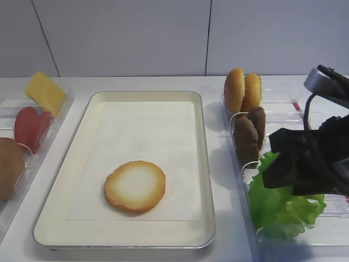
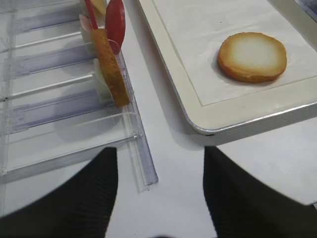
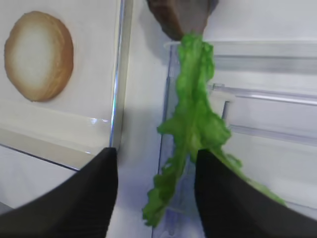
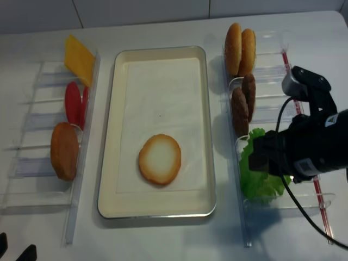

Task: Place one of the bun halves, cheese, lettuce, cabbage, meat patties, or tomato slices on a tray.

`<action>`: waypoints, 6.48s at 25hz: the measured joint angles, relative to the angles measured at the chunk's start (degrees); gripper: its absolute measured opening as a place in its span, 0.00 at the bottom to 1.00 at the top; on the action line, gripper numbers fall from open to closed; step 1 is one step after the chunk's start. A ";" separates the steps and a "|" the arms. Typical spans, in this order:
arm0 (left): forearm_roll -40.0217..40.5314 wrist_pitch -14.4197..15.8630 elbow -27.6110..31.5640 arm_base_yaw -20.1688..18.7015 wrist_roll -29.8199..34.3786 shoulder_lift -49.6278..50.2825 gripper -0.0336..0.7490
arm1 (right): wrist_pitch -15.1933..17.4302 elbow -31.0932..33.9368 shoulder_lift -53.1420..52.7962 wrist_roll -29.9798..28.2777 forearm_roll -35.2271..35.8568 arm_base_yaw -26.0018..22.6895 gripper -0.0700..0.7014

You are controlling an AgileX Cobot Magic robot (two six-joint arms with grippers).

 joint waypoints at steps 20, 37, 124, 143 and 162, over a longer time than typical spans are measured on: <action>0.00 0.00 0.00 0.00 0.00 0.00 0.50 | 5.47 -19.56 6.15 4.63 -0.35 9.92 0.12; 0.00 0.00 0.00 0.00 0.00 0.00 0.50 | 2.63 -42.28 36.92 4.09 6.52 25.70 0.11; 0.00 0.00 0.00 0.00 0.00 0.00 0.50 | 24.03 -51.26 38.82 29.52 -36.31 26.68 0.57; 0.00 0.00 0.00 0.00 0.00 0.00 0.50 | 25.47 -42.31 12.42 29.19 -45.81 26.68 0.48; 0.00 0.00 0.00 0.00 0.00 0.00 0.50 | 26.65 -14.94 -31.55 23.85 -44.93 18.49 0.45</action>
